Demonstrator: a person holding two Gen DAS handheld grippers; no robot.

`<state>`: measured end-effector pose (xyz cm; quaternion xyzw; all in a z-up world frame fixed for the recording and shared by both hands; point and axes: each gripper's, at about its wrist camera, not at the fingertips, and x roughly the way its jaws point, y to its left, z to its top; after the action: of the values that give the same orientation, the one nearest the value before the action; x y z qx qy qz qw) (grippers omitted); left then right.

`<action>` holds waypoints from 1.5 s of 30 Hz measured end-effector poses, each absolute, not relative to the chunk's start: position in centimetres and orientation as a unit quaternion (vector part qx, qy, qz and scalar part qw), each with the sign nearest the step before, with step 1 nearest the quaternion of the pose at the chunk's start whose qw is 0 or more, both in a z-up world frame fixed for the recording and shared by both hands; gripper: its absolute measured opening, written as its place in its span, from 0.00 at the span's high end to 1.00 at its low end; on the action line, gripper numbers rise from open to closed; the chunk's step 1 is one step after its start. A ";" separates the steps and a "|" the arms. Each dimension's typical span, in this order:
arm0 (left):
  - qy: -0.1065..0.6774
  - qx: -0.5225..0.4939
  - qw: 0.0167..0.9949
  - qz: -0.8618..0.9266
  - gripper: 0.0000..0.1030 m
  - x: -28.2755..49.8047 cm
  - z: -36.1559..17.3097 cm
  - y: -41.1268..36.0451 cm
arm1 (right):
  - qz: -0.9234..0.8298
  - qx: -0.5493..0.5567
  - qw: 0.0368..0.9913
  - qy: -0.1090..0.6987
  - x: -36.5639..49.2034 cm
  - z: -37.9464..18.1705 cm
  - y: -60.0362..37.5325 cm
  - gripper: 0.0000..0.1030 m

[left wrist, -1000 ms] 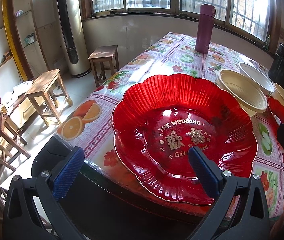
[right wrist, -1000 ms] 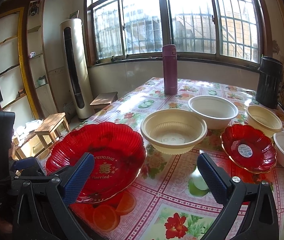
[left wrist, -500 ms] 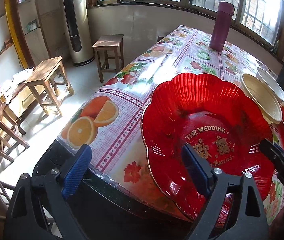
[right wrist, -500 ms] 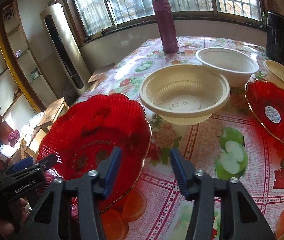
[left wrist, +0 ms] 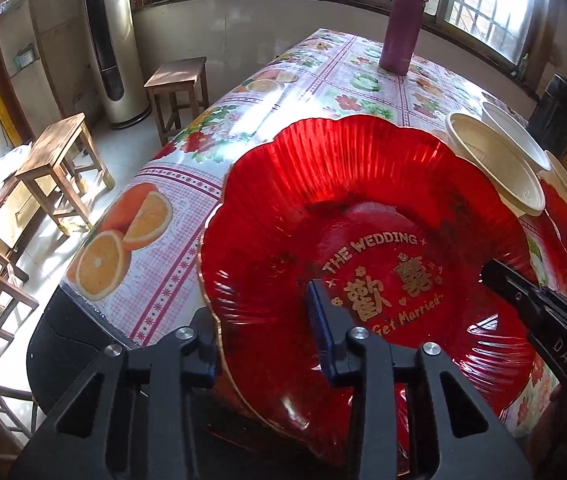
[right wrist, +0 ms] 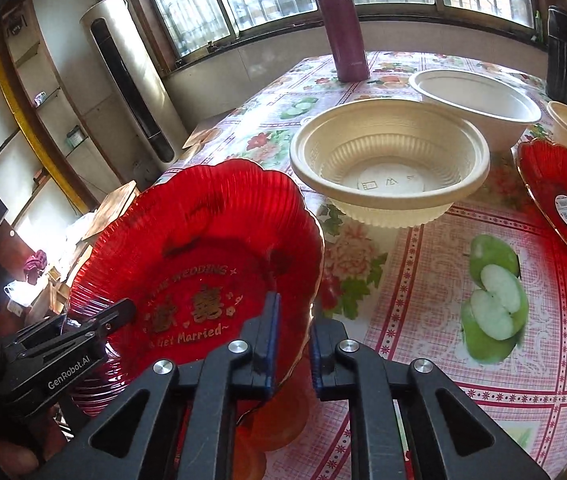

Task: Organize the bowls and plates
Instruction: 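Grasp the rim of the large red wedding plate with the left gripper and lift, then move the right gripper to the small red stickered plate while the left gripper holds the wedding plate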

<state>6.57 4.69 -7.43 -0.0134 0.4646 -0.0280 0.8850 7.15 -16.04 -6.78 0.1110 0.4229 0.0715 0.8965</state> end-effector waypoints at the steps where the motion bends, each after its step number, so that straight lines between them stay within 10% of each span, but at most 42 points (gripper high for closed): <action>1: 0.464 -0.012 0.885 -0.025 0.66 6.5 -7.4 4.7 | 0.073 0.108 0.897 0.423 7.1 -6.8 -15.9 0.88; 11: 0.472 -0.038 0.881 -0.003 0.66 5.3 -7.0 6.7 | 0.106 0.099 0.886 0.441 7.9 -6.9 -14.8 0.83; 20: 0.329 0.035 0.941 0.063 0.30 0.2 -1.8 6.8 | 0.094 0.121 0.925 0.349 4.5 -3.1 -20.5 0.43; 25: 0.263 0.030 0.964 -0.019 0.17 -1.4 2.9 3.4 | 0.041 0.142 0.942 0.302 2.1 -1.0 -26.6 0.39; 45: 0.485 0.012 0.832 -0.269 0.17 6.8 -1.3 -19.9 | -0.066 0.286 0.900 0.322 -0.9 -4.7 -44.2 0.37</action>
<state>6.84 -19.92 -1.29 0.0123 0.4851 -0.2691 0.8319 -0.92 -44.20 -4.70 0.2863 0.3225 -0.0660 0.8998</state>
